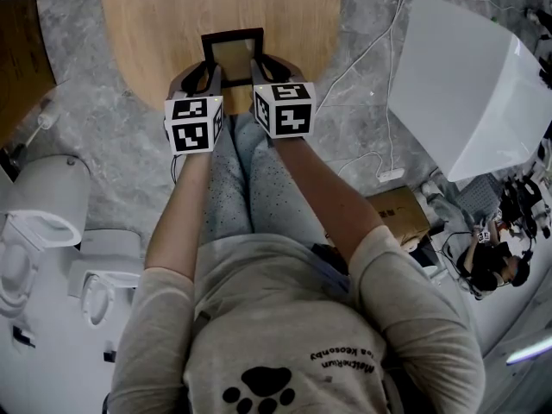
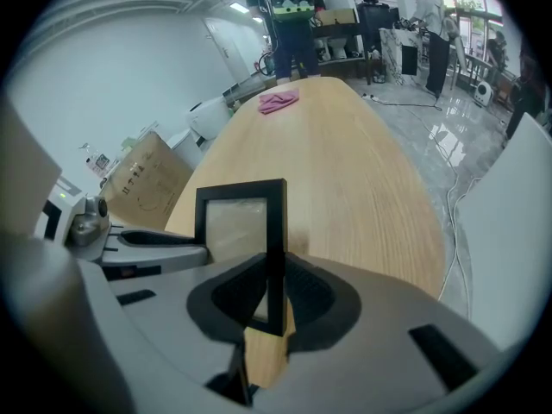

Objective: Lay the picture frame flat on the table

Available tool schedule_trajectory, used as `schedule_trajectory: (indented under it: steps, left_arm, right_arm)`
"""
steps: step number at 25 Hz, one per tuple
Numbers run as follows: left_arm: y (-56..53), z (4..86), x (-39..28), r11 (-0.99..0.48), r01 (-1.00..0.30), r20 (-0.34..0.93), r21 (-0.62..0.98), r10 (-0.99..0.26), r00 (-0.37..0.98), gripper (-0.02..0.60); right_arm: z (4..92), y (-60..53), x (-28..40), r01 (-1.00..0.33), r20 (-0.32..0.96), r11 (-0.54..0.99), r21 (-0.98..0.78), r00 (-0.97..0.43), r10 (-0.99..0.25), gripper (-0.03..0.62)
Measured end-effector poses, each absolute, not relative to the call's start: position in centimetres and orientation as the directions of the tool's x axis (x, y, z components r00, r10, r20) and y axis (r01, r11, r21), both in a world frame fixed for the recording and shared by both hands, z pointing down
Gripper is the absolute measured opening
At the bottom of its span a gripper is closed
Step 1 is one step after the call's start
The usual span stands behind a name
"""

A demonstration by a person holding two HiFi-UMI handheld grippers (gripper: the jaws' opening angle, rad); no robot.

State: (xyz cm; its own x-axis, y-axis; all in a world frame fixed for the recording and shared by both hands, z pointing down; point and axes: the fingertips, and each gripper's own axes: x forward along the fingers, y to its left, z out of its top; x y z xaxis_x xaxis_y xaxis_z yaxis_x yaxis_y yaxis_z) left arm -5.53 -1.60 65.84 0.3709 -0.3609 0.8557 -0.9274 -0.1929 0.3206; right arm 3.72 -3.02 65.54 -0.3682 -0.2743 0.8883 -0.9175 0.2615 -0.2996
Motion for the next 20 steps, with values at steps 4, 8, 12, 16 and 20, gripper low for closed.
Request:
schedule_trajectory:
  steps: [4, 8, 12, 16, 20]
  left_arm:
    - [-1.8, 66.2, -5.7, -0.189, -0.928, 0.858, 0.321, -0.356, 0.369, 0.087]
    - [-1.8, 66.8, -5.8, -0.182, -0.929, 0.862, 0.323, -0.349, 0.368, 0.089]
    - [-2.0, 67.0, -5.8, -0.175, -0.929, 0.863, 0.324, -0.347, 0.367, 0.089]
    - [-2.1, 67.2, -5.8, -0.175, -0.929, 0.864, 0.326, -0.345, 0.368, 0.089]
    - [-2.3, 67.4, -6.0, -0.173, -0.929, 0.866, 0.326, -0.339, 0.367, 0.089]
  right_arm:
    - [65.9, -3.3, 3.6, -0.917, 0.889, 0.266, -0.299, -0.368, -0.271, 0.067]
    - [66.4, -3.5, 3.3, -0.913, 0.89, 0.275, -0.3, -0.372, -0.265, 0.067]
    - [66.6, -3.7, 3.4, -0.913, 0.889, 0.274, -0.301, -0.373, -0.264, 0.067]
    - [66.8, -3.8, 3.4, -0.915, 0.89, 0.266, -0.304, -0.372, -0.263, 0.067]
    - [67.1, -3.9, 3.2, -0.917, 0.893, 0.261, -0.303, -0.369, -0.259, 0.067]
